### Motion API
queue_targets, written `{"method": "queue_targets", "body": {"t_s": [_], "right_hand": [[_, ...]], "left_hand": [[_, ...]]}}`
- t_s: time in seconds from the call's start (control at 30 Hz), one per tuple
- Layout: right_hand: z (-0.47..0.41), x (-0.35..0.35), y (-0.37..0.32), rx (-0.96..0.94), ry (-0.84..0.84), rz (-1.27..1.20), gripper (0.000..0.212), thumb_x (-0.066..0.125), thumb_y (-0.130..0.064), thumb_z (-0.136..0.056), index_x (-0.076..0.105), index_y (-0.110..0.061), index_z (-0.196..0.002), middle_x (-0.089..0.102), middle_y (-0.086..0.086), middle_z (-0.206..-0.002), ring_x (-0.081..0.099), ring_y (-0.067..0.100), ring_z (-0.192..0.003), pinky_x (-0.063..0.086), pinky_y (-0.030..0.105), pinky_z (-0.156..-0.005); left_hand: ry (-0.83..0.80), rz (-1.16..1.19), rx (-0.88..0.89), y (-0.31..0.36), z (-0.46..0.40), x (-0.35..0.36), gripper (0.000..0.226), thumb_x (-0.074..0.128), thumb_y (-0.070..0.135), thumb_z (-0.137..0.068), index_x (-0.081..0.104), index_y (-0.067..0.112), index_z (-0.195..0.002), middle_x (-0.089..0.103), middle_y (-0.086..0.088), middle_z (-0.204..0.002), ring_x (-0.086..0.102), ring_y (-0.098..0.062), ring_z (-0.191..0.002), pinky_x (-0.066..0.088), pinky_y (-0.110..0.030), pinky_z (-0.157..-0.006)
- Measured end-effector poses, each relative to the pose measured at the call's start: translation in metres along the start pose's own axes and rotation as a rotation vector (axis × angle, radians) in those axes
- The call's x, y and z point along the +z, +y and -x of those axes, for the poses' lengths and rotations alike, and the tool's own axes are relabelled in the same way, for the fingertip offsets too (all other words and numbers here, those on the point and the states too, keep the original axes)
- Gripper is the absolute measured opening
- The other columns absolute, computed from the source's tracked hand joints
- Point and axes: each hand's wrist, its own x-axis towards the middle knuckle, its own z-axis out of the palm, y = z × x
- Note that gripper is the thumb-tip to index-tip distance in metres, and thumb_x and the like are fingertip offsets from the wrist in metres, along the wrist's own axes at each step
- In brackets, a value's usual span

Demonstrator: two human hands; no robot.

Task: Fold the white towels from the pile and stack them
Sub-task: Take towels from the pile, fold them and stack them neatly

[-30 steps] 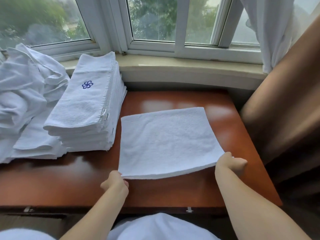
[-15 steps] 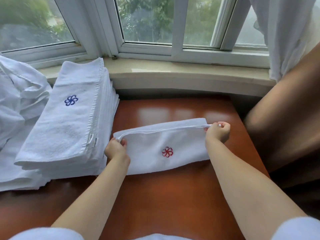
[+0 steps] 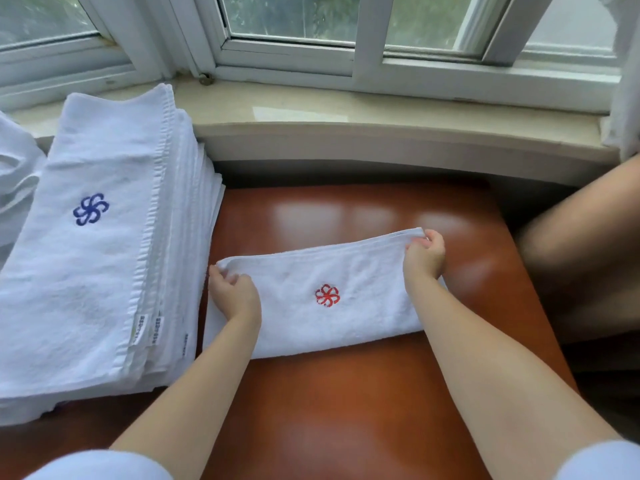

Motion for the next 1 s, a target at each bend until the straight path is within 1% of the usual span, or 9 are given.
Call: {"method": "queue_targets", "body": {"t_s": [0.07, 0.17, 0.3, 0.37, 0.5, 0.6, 0.73, 0.83, 1.0], "right_hand": [[0.002, -0.003, 0.006, -0.051, -0.119, 0.102, 0.059, 0.036, 0.000, -0.090, 0.034, -0.024, -0.144, 0.049, -0.005, -0.128, 0.051, 0.013, -0.108, 0.039, 0.026, -0.085], [0.009, -0.009, 0.015, -0.185, -0.185, 0.337, 0.062, 0.038, 0.003, -0.088, 0.034, -0.018, -0.147, 0.039, -0.004, -0.147, 0.042, 0.013, -0.131, 0.038, 0.029, -0.104], [0.024, -0.018, 0.028, -0.318, -0.026, 0.746, 0.047, 0.049, -0.012, -0.091, 0.043, -0.013, -0.138, 0.037, 0.003, -0.148, 0.031, 0.022, -0.135, 0.023, 0.034, -0.112], [0.034, -0.026, 0.033, -0.217, 0.075, 0.807, 0.049, 0.056, -0.031, -0.091, 0.043, -0.015, -0.136, 0.033, 0.007, -0.148, 0.028, 0.027, -0.136, 0.017, 0.039, -0.114], [0.038, -0.044, 0.025, 0.048, 0.064, 0.809, 0.057, 0.062, -0.046, -0.084, 0.049, -0.011, -0.127, 0.049, 0.014, -0.134, 0.040, 0.034, -0.127, 0.026, 0.042, -0.108], [0.044, -0.054, 0.012, 0.117, -0.027, 0.745, 0.025, 0.059, -0.031, -0.083, 0.057, -0.014, -0.100, 0.063, 0.010, -0.113, 0.050, 0.033, -0.115, 0.033, 0.042, -0.104], [0.065, -0.061, -0.006, 0.006, -0.076, 0.740, 0.022, 0.053, -0.023, -0.084, 0.058, -0.016, -0.104, 0.061, 0.006, -0.115, 0.050, 0.029, -0.112, 0.036, 0.042, -0.104], [0.082, -0.067, -0.017, -0.041, -0.101, 0.670, 0.014, 0.051, -0.021, -0.088, 0.046, -0.018, -0.101, 0.062, 0.007, -0.113, 0.050, 0.029, -0.100, 0.039, 0.040, -0.100], [0.117, -0.071, -0.037, -0.151, -0.011, 0.498, 0.010, 0.050, -0.018, -0.093, 0.042, -0.022, -0.097, 0.055, 0.011, -0.113, 0.050, 0.032, -0.107, 0.048, 0.037, -0.080]], "left_hand": [[-0.075, -0.167, 0.149, -0.006, -0.001, -0.002, 0.080, 0.047, -0.006, -0.088, 0.013, 0.023, -0.154, 0.031, -0.002, -0.152, 0.045, -0.014, -0.128, 0.037, -0.029, -0.107], [-0.183, -0.605, 0.378, -0.022, 0.000, -0.011, 0.075, 0.051, 0.004, -0.090, 0.014, 0.018, -0.154, 0.026, -0.007, -0.157, 0.026, -0.022, -0.143, 0.023, -0.034, -0.118], [-0.175, -1.076, 0.483, -0.046, 0.011, -0.031, 0.056, 0.035, 0.034, -0.102, 0.020, 0.018, -0.153, 0.013, -0.009, -0.161, 0.009, -0.023, -0.148, 0.007, -0.039, -0.121], [-0.160, -1.204, 0.475, -0.055, 0.019, -0.041, 0.054, 0.028, 0.043, -0.102, 0.021, 0.026, -0.153, 0.010, -0.008, -0.161, 0.006, -0.024, -0.148, 0.005, -0.045, -0.119], [-0.074, -0.986, 0.209, -0.045, 0.029, -0.050, 0.065, 0.048, 0.051, -0.093, 0.026, 0.028, -0.150, 0.023, -0.013, -0.154, 0.026, -0.033, -0.139, 0.029, -0.052, -0.109], [-0.072, -0.625, -0.076, -0.020, 0.024, -0.049, 0.090, 0.076, 0.031, -0.079, 0.023, 0.011, -0.149, 0.043, -0.018, -0.142, 0.047, -0.038, -0.124, 0.044, -0.048, -0.096], [-0.279, -0.307, -0.386, 0.016, 0.021, -0.052, 0.059, 0.077, 0.017, -0.071, 0.045, 0.008, -0.121, 0.056, -0.009, -0.104, 0.057, -0.033, -0.092, 0.050, -0.042, -0.078], [-0.416, -0.277, -0.246, 0.037, 0.033, -0.054, 0.052, 0.071, 0.019, -0.071, 0.053, 0.007, -0.118, 0.063, -0.010, -0.098, 0.064, -0.030, -0.085, 0.052, -0.035, -0.066], [-0.468, -0.176, -0.031, 0.070, 0.072, -0.058, 0.030, 0.061, 0.020, -0.077, 0.059, 0.014, -0.107, 0.066, -0.007, -0.090, 0.066, -0.026, -0.076, 0.049, -0.027, -0.047]]}}
